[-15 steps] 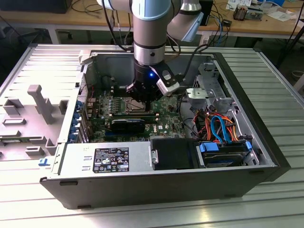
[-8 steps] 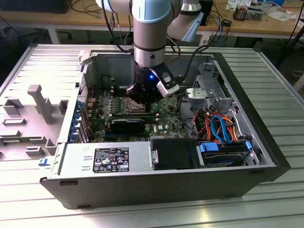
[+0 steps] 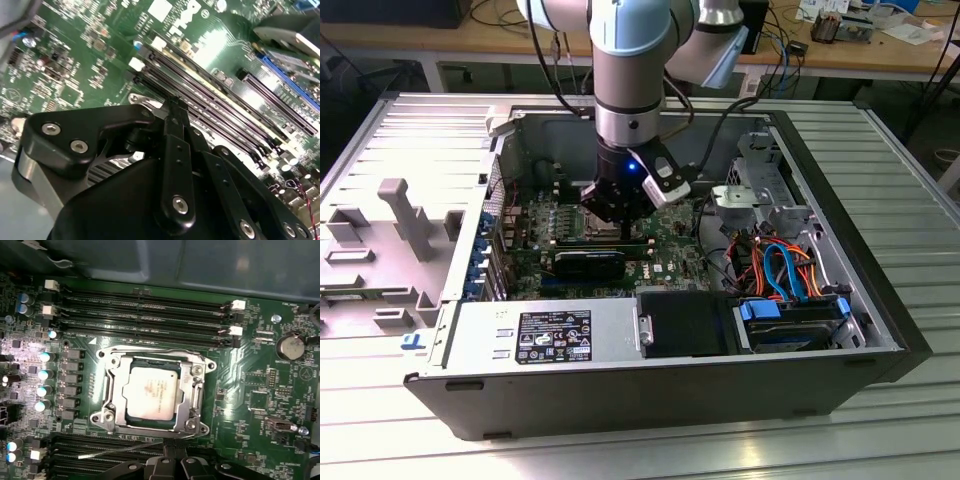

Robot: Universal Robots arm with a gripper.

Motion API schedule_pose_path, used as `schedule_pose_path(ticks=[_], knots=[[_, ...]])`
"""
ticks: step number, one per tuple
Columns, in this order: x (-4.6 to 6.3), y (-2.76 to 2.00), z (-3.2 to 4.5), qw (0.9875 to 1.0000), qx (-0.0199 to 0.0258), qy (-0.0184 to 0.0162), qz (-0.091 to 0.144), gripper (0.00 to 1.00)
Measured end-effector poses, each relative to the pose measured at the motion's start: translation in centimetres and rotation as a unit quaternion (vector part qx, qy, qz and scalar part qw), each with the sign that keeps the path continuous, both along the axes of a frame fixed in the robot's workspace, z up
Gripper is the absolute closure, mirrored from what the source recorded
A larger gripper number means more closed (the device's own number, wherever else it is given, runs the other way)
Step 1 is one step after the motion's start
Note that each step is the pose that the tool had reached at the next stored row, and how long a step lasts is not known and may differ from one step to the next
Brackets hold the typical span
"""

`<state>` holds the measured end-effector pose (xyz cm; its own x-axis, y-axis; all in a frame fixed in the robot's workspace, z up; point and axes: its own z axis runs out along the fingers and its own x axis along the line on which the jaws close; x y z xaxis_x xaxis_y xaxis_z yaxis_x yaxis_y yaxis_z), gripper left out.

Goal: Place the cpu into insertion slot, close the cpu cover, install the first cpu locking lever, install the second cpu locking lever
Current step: 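Install the second cpu locking lever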

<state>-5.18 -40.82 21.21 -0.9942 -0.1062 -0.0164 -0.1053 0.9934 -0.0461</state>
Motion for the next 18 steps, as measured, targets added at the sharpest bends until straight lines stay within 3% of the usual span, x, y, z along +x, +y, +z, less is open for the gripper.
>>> schedule_pose_path(ticks=[18], knots=[[-5.0, 0.0, -0.33, 1.0, 0.0, -0.0003, 0.0, 0.89]])
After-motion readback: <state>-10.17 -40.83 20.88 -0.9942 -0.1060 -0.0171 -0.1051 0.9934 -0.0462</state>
